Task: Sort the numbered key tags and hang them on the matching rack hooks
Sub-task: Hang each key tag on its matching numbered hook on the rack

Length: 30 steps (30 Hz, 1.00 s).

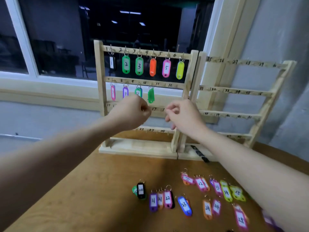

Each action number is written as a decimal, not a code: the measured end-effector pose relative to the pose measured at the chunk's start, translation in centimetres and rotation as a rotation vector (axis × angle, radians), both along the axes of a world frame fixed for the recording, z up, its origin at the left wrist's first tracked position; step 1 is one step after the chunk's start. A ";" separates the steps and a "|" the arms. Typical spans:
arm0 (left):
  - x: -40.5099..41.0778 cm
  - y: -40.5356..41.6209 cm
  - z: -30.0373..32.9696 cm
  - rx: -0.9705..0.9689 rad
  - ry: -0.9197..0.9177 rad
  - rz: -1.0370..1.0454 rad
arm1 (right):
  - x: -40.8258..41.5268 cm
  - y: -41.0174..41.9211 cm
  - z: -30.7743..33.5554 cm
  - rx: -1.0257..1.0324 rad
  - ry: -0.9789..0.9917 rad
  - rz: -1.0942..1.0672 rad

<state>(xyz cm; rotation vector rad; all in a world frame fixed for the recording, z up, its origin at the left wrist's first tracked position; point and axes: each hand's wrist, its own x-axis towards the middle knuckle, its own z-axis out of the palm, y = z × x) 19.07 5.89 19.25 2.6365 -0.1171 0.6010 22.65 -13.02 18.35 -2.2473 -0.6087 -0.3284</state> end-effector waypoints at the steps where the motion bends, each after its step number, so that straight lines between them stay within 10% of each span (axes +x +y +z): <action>1: -0.1 -0.9 -0.7 0.013 0.039 -0.032 | -0.6 -1.6 -0.8 -0.059 0.079 0.044; 9: 1.4 -8.1 -9.1 0.264 0.484 -0.314 | -2.2 -12.5 -8.7 -0.456 0.287 -0.085; 30: 5.2 -9.4 -16.1 -0.052 0.396 -0.554 | -1.1 -9.6 -15.5 -0.414 0.187 0.021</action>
